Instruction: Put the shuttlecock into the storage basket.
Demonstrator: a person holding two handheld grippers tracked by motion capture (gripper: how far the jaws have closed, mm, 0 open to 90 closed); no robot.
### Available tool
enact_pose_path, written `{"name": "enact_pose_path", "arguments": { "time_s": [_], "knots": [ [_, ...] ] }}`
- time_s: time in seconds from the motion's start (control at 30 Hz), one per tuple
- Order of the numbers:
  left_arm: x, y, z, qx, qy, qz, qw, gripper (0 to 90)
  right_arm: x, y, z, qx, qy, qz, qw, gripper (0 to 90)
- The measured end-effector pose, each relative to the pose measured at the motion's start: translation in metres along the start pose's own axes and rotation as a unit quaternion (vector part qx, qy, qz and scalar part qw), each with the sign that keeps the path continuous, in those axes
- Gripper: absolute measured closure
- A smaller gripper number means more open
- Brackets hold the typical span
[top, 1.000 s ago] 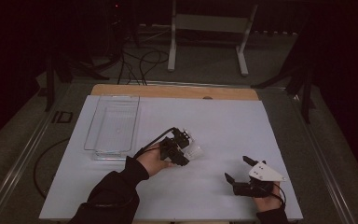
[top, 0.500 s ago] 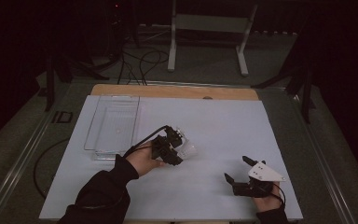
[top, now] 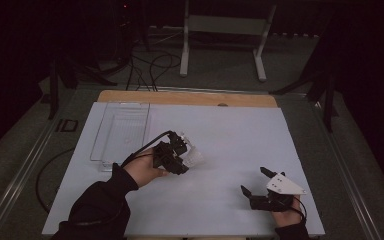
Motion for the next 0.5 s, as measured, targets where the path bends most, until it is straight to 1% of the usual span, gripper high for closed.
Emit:
{"name": "enact_pose_path", "arguments": {
  "time_s": [0.13,0.17,0.2,0.3,0.33,0.37,0.4,0.43,0.5],
  "knots": [
    [0.002,0.006,0.003,-0.002,0.004,-0.001,1.0,66.1,0.0,0.0,0.0,-0.003,-0.002,0.002,1.0,8.9],
    [0.002,0.007,0.004,-0.006,0.001,0.002,1.0,66.1,0.0,0.0,0.0,-0.003,-0.001,0.003,1.0,9.0],
    [0.002,0.009,0.005,-0.006,0.005,0.0,1.0,66.1,0.0,-0.001,0.0,-0.003,-0.001,0.003,1.0,8.9],
    [0.002,0.01,0.006,-0.003,0.007,-0.003,1.0,66.2,0.001,-0.001,0.001,-0.004,-0.001,0.003,1.0,8.9],
    [0.004,0.016,0.009,-0.012,0.01,-0.001,0.9999,66.1,0.001,-0.001,0.001,-0.003,0.0,0.004,1.0,8.9],
    [0.004,0.016,0.009,-0.012,0.01,-0.001,0.9999,66.2,0.001,-0.001,0.001,-0.004,0.0,0.004,1.0,9.0],
    [0.005,0.019,0.012,-0.017,0.013,-0.003,0.9998,66.1,0.001,-0.001,0.001,-0.003,0.0,0.004,1.0,8.9],
    [0.005,0.021,0.012,-0.013,0.015,-0.004,0.9998,66.1,0.001,-0.001,0.001,-0.003,0.0,0.004,1.0,8.9],
    [0.005,0.021,0.012,-0.013,0.015,-0.004,0.9998,66.1,0.001,-0.001,0.001,-0.003,-0.001,0.005,1.0,8.9]
  ]
}}
Point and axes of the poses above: each handheld gripper's, and its own axes: y roughly backward along the jaws, x roughly out of its underside, z roughly to its left, the point moved 5 cm from there along -y, roughly forward along the jaws, and after that the axes turned 13 degrees about -z, right-handed, at the moved point
